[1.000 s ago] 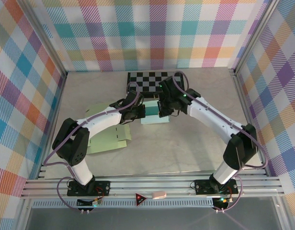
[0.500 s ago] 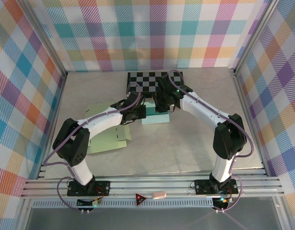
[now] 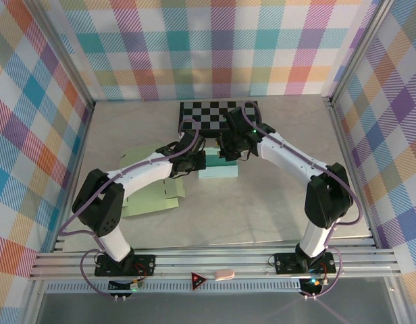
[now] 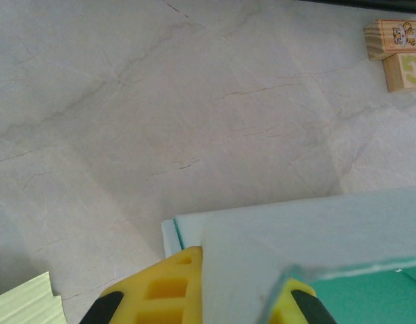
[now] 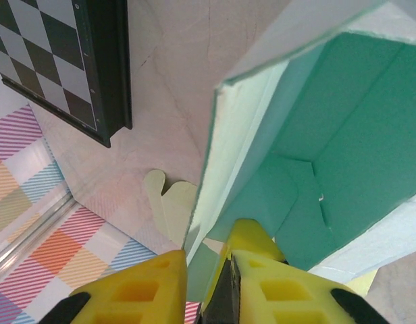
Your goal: Fold the paper box
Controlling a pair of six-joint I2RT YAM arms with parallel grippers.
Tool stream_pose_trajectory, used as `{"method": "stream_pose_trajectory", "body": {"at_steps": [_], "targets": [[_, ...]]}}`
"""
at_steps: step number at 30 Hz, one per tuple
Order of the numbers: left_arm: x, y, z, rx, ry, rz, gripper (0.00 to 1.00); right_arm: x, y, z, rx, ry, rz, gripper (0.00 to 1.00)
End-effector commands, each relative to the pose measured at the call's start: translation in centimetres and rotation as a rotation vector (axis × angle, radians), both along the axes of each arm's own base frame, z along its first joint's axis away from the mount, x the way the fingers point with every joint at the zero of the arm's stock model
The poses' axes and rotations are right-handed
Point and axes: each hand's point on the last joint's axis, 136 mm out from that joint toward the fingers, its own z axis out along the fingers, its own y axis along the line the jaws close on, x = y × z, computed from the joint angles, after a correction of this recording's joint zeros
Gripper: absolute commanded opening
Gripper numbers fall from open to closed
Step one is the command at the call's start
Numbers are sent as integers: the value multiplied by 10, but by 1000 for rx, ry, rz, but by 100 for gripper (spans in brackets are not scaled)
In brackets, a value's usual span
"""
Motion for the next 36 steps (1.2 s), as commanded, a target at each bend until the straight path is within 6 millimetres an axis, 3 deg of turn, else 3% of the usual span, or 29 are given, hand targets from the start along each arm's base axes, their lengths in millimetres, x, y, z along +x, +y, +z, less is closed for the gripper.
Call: {"method": "stream_pose_trajectory", "body": {"at_steps": [1,5,9,18,23,26,31,34,36], "targets": [[-7,2,8,-4,-13,11,0,-2,-7,19,-34,-8,31,27],[-8,2,5,1,-10,10,0,-1,-6,34,-23,-30,19,39],[-7,0,5,2,-12,9,0,3,-8,29,-35,-21,-2,51],[-6,-1,5,5,-14,9,0,13,-2,-1,-42,55,0,52],[-7,-1,6,9,-18,11,0,12,-1,-10,-43,83,7,45],[-7,-1,10,6,-30,12,2,8,-2,-16,-41,98,15,33],[-12,-1,23,-26,-34,26,32,-2,-4,-21,-35,110,34,5],[-25,-1,33,-92,-20,39,48,-10,-5,-26,-30,114,62,0],[-42,-1,38,-150,12,39,50,-19,-7,-29,-29,123,79,0]]}}
